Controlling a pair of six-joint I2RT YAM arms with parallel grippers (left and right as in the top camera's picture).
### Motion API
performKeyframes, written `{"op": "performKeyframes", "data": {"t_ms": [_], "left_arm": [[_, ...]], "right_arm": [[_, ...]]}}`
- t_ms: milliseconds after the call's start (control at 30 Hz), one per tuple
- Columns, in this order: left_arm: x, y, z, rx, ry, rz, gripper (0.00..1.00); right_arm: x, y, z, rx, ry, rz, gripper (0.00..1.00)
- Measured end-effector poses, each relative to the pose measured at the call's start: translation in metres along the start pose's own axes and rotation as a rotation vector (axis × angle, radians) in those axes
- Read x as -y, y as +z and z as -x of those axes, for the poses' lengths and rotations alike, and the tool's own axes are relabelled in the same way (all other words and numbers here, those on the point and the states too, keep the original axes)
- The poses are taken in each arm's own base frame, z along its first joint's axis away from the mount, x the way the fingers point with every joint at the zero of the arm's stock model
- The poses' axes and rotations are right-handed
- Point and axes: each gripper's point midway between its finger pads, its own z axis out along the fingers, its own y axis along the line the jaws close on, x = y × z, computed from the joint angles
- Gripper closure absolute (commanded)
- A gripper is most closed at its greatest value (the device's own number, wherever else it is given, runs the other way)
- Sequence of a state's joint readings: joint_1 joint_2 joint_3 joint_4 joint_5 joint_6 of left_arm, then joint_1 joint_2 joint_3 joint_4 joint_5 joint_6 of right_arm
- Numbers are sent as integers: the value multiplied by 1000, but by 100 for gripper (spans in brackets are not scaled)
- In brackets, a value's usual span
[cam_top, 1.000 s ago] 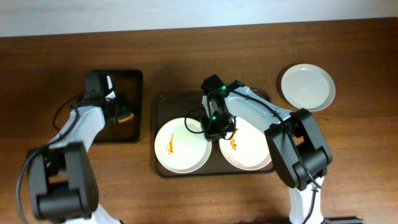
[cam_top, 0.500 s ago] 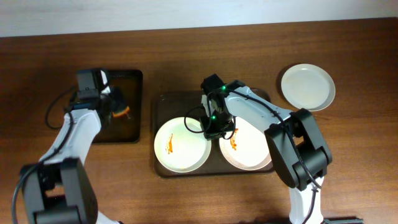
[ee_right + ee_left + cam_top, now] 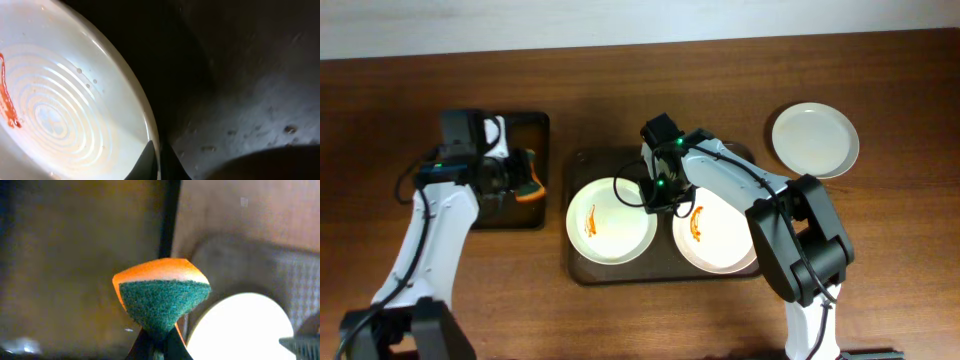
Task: Clean dirty plates on tray and stack at the side
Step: 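Dip the sponge into the black tray water with the left gripper, then scrub the top plate with the sponge held in the left gripper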
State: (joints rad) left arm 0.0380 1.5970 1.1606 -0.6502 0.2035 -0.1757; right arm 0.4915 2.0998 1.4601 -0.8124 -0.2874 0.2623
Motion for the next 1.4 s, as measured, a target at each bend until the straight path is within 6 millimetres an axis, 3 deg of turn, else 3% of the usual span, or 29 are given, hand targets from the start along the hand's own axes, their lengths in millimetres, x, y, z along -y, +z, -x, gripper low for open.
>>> {"op": "performKeyframes", "data": {"t_ms": [267, 367, 500, 700, 1000, 1133, 1300, 1400], "left_arm": [[67, -18, -16, -14, 111, -176, 100], [92, -13, -29, -50, 167, -217, 100], [114, 20, -61, -173, 209, -230, 100], [120, 81, -100, -319, 136, -194, 100], [144, 91, -101, -300, 115, -251, 100], [138, 106, -111, -341, 81, -227, 100], [130, 112, -108, -308, 95, -145, 100], [117, 114, -96, -232, 129, -24, 100]], "right_arm": [[24, -7, 14, 51, 23, -64, 96], [26, -7, 13, 48, 23, -72, 96], [26, -8, 13, 45, 23, -75, 96], [29, -8, 10, 34, 30, -84, 96], [29, -8, 10, 32, 30, -85, 96], [30, -9, 9, 29, 32, -86, 96], [30, -9, 9, 29, 33, -85, 96], [30, -9, 9, 28, 33, -85, 96]]}}
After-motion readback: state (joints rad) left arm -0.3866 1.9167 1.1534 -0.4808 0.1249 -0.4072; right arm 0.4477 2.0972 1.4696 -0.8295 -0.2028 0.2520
